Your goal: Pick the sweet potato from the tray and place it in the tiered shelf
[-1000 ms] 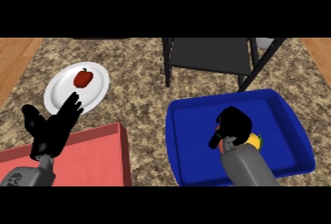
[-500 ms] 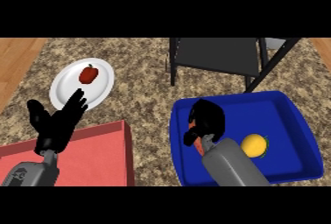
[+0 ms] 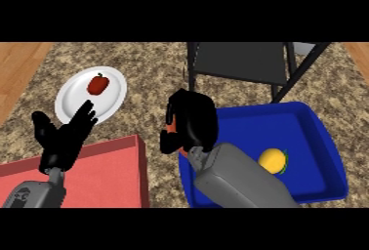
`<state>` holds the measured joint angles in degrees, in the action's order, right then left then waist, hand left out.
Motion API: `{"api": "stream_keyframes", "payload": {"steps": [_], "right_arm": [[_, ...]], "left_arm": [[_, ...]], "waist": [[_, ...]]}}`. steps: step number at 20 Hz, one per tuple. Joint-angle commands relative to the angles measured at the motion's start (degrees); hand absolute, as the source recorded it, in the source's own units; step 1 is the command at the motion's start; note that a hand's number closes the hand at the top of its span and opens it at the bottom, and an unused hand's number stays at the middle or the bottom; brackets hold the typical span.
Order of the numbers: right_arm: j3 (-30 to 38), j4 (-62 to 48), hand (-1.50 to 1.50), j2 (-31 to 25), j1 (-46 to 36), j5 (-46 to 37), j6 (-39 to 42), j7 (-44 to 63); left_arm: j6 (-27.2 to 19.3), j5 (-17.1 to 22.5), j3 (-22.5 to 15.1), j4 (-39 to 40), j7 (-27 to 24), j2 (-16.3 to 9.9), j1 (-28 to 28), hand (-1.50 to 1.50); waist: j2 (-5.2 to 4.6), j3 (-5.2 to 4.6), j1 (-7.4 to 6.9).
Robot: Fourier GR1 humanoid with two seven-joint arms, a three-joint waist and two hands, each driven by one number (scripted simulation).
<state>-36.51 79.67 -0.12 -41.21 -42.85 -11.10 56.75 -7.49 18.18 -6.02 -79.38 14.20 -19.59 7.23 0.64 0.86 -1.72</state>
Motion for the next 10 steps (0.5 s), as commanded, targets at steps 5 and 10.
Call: {"api": "stream_keyframes", "payload": {"steps": [5, 10], "right_arm": [[2.0, 9.1, 1.50, 0.1, -14.7, -6.5, 3.4, 18.4], [13.0, 9.5, 1.50, 0.1, -24.4, -6.1, 12.5, 19.8]], "left_arm": [[0.9, 0.3, 0.6, 4.0, 0.8, 0.5, -3.1, 0.00], [-0.4, -1.1, 0.5, 2.2, 1.7, 0.2, -3.1, 0.00]], "waist": [[-0.13, -0.97, 1.67], [-0.04, -0.93, 2.23]]}}
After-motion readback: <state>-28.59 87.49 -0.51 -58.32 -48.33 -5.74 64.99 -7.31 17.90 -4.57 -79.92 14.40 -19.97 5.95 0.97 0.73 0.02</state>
